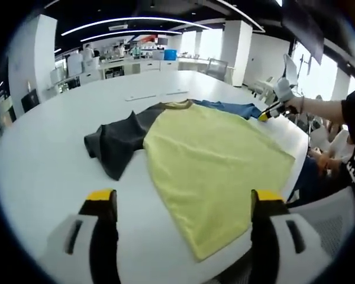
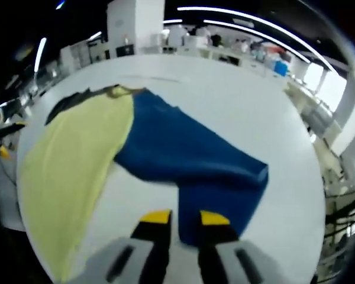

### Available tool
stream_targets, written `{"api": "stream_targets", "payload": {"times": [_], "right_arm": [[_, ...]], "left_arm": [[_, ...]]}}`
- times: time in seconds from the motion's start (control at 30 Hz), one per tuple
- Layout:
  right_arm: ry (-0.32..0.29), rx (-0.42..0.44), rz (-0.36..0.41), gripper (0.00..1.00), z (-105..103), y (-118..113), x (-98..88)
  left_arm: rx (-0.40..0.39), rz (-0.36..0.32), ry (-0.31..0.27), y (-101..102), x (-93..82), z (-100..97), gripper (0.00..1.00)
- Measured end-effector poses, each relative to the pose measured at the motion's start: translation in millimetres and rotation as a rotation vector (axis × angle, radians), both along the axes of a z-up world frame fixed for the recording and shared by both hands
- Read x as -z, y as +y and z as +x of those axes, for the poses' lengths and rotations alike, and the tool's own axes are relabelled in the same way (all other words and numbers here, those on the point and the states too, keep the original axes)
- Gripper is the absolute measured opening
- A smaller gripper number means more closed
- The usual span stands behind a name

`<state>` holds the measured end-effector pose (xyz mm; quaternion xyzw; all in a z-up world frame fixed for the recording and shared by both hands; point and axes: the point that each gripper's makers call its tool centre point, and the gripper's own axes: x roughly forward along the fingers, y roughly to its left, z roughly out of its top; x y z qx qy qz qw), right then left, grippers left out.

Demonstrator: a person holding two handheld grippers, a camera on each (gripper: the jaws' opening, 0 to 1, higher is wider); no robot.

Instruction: Fold the garment on the visible template until the final outline fits inside the template.

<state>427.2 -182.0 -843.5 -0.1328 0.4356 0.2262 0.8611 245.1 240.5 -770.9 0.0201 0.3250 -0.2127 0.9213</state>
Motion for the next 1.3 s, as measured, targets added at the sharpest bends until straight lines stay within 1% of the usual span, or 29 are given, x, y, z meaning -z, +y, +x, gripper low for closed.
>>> {"api": "stream_targets", "payload": {"times": [0.07,0.23,0.33,0.37,0.4,0.43,0.47,0.5,0.57,0.67,0.73,0.8,0.87,0.9,1.0,1.03,1.1,1.17,1.2,1.23,1.3], "right_arm": [[0.008,0.003,0.007,0.12,0,0,-0.9],[0.001,0.015,0.004,0.09,2,-2,0.0],[-0.006,0.035,-0.001,0.07,4,-2,0.9],[-0.008,0.037,-0.001,0.04,4,-1,1.0],[-0.016,0.046,-0.009,0.01,6,-2,2.4],[-0.024,0.049,-0.026,0.0,7,-4,2.9],[-0.024,0.044,-0.029,0.0,8,-3,2.8],[-0.023,0.057,-0.029,0.0,9,-5,2.5],[-0.015,0.072,-0.014,0.0,11,-7,3.2],[0.011,0.118,0.017,0.0,6,-4,1.6],[0.009,0.128,0.024,0.0,5,-7,-0.7],[0.004,0.129,0.038,0.0,4,-7,-11.1],[0.005,0.138,0.042,0.0,6,-11,-14.4],[0.003,0.143,0.044,0.0,7,-15,-18.9],[-0.051,0.17,0.079,0.0,13,-21,-37.1],[-0.084,0.189,0.103,0.0,17,-23,-47.2],[-0.121,0.236,0.132,0.0,20,-29,-62.6],[-0.147,0.273,0.155,0.0,22,-35,-73.5],[-0.165,0.296,0.169,0.0,33,-46,-79.0],[-0.176,0.306,0.172,0.0,36,-50,-83.1],[-0.202,0.327,0.138,0.0,38,-61,-93.1]], "left_arm": [[0.007,0.004,0.006,1,1.4,-1.4,0.9],[0.009,0.008,0.012,2,3.5,-2.1,0.89],[0.017,0.006,0.011,0,3.9,-2.4,0.88],[0.022,0.006,0.011,-1,3.9,-2.7,0.87],[0.023,0.006,0.012,-2,4.1,-2.9,0.87],[0.025,0.007,0.012,-3,4.4,-3.5,0.87],[0.029,0.008,0.012,-3,4.7,-4.0,0.87],[0.033,0.01,0.013,-4,4.8,-4.4,0.87],[0.037,0.017,0.013,-6,4.7,-5.0,0.86],[0.036,0.014,0.009,-5,3.1,-4.9,0.86],[0.031,0.015,0.004,-3,2.4,-4.0,0.86],[0.031,0.016,-0.001,-2,0.2,-3.8,0.86],[0.032,0.016,-0.004,-2,-0.1,-3.9,0.85],[0.032,0.019,-0.001,-1,0.3,-4.1,0.85],[0.033,0.029,0.0,1,1.3,-4.0,0.85],[0.031,0.026,-0.001,1,1.3,-3.7,0.85],[0.03,0.017,-0.004,2,1.7,-3.3,0.85],[0.034,0.017,-0.001,1,2.6,-3.6,0.85],[0.036,0.018,-0.002,1,3.0,-3.6,0.84],[0.037,0.017,-0.002,1,3.4,-3.5,0.84],[0.036,0.013,0.001,1,3.7,-3.3,0.84]]}}
